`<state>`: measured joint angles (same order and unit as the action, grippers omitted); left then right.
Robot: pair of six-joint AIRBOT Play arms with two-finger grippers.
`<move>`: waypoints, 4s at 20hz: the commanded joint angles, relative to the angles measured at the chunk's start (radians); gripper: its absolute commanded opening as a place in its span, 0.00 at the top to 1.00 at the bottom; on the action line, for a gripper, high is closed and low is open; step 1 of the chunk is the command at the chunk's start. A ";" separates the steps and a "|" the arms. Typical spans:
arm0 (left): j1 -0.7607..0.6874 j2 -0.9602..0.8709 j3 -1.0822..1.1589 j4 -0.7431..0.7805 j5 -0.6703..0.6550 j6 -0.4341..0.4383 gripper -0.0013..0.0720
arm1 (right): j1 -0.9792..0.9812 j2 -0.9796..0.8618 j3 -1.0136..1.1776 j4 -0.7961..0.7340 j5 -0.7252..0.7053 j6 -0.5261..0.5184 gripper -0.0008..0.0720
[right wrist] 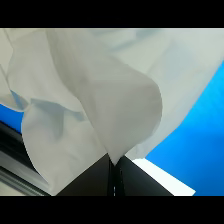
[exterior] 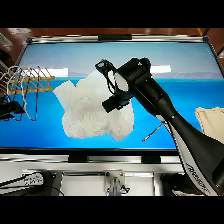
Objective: Fold the shirts.
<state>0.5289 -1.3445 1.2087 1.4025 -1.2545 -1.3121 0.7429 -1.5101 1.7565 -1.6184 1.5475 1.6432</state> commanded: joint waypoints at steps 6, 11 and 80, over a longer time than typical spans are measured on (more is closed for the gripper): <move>-0.039 -0.132 -0.002 -0.006 0.042 0.048 0.17 | 0.001 -0.001 0.000 -0.005 0.015 -0.006 0.92; -0.043 -0.209 -0.002 -0.007 0.042 0.048 0.18 | 0.001 -0.001 0.000 -0.005 0.015 -0.006 0.92; -1.381 0.470 -0.118 0.129 -0.356 -0.245 0.92 | -0.412 0.018 0.082 -0.243 0.008 -0.096 0.92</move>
<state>-0.6910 -0.8967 1.1244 1.5158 -1.5890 -1.5597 0.3550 -1.4914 1.8374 -1.8801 1.5753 1.5646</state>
